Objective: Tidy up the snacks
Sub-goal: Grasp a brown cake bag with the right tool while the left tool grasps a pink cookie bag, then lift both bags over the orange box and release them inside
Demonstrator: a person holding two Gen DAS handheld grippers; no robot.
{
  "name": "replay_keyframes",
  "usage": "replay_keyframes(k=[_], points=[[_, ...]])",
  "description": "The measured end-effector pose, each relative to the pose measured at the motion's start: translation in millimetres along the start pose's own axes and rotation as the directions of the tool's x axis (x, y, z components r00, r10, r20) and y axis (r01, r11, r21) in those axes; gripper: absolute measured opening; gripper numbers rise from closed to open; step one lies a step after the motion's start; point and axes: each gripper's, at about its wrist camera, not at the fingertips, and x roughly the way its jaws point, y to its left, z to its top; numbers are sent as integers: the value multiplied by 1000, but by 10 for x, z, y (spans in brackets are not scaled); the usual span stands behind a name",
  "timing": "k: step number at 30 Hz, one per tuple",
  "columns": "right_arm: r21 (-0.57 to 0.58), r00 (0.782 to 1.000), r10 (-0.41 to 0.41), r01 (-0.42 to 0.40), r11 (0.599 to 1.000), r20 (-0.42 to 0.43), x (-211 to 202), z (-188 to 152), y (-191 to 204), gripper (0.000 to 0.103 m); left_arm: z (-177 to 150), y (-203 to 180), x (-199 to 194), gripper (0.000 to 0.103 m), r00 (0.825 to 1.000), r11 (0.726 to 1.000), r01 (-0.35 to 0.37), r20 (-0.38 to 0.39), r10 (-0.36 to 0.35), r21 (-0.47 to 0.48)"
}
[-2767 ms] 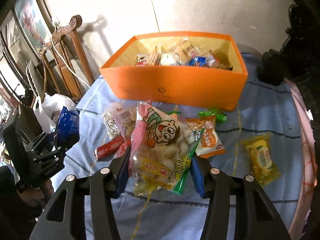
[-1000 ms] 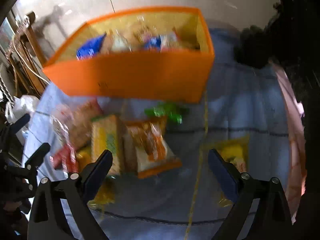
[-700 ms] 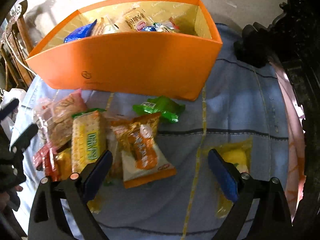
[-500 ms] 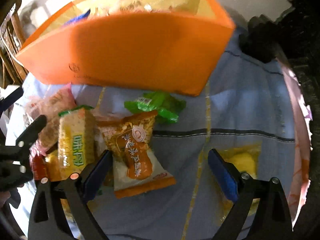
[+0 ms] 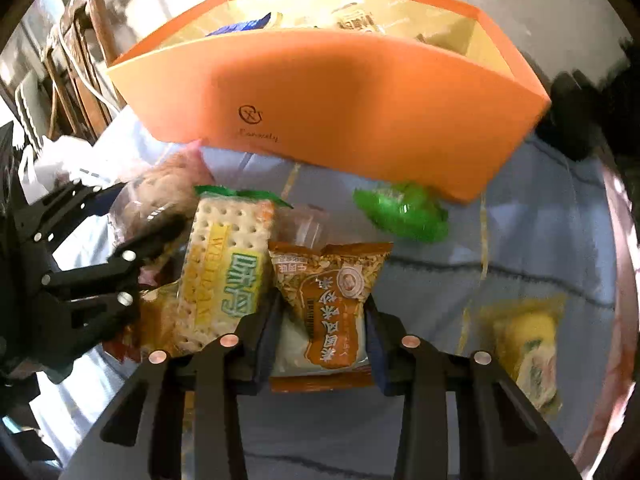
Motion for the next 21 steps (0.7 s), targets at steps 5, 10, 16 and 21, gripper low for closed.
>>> replay_keyframes(k=[5, 10, 16, 21], points=[[107, 998, 37, -42, 993, 51, -225, -77, -181, 38, -35, 164, -351, 48, 997, 997, 38, 66, -34, -63], [133, 992, 52, -67, 989, 112, -620, -83, -231, 38, 14, 177, -722, 48, 990, 995, 71, 128, -61, -76], [115, 982, 66, -87, 989, 180, -1076, -78, -201, 38, 94, 191, -1043, 48, 983, 993, 78, 170, -63, -84], [94, 972, 73, -96, 991, 224, -1365, 16, -106, 38, 212, 195, -1241, 48, 980, 994, 66, 191, -50, -82]])
